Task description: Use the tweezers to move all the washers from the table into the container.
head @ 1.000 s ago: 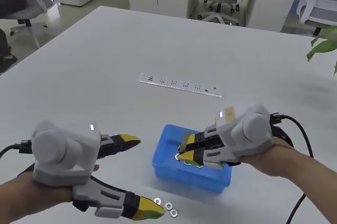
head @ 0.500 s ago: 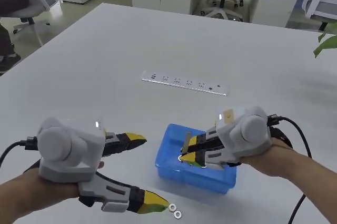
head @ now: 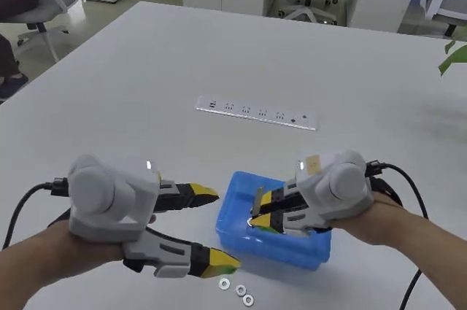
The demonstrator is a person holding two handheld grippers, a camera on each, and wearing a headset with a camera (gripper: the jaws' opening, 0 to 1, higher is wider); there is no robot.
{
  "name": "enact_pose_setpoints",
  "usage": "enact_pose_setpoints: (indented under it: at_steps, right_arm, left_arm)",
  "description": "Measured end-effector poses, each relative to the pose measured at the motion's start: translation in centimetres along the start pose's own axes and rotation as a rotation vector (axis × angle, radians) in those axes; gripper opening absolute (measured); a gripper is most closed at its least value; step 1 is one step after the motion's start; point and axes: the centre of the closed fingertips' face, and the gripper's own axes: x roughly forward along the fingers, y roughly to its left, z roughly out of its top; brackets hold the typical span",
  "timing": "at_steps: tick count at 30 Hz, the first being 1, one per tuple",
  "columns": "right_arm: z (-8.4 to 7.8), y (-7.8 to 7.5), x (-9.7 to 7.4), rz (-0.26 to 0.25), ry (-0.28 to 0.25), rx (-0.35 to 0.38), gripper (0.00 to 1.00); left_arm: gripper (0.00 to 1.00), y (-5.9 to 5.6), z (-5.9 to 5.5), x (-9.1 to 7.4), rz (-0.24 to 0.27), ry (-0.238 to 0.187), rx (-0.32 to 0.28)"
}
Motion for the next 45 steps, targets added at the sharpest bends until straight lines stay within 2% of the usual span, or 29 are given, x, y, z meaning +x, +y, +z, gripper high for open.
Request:
enact_pose_setpoints:
  at_steps: [5,9,14,23,30,36,45]
  right_arm:
    - [-0.3,-0.2,0.3,-0.002,0.003,0.003,0.10]
    - [-0.7,-0.2,0.4,0.002,0.010,0.002,0.10]
    - [-1.0,-0.3,0.5,-0.001,0.007,0.001,0.10]
    - [-0.9,-0.5,0.5,-0.001,-0.004,0.003,0.10]
    - [-0.9,-0.5,0.6,0.001,-0.006,-0.003,0.10]
    - [-0.9,-0.4,0.6,0.005,-0.006,-0.007,0.10]
    - [-1.0,-0.4,0.5,0.003,0.008,-0.027,0.11]
  left_arm:
    - [0.55,0.8,0.1,0.7,-0.013,0.020,0.036]
    - [0.50,1.5,0.4,1.2,-0.011,0.020,0.053]
    - [0.34,2.3,1.0,2.2,-0.016,0.019,0.103]
    - [0.25,3.1,1.7,3.9,-0.032,0.032,0.158]
    - [0.16,3.0,2.1,5.0,-0.053,0.036,0.186]
    - [0.08,2.8,2.3,5.2,-0.068,0.035,0.202]
    - [0.07,2.6,2.4,5.3,-0.084,0.034,0.233]
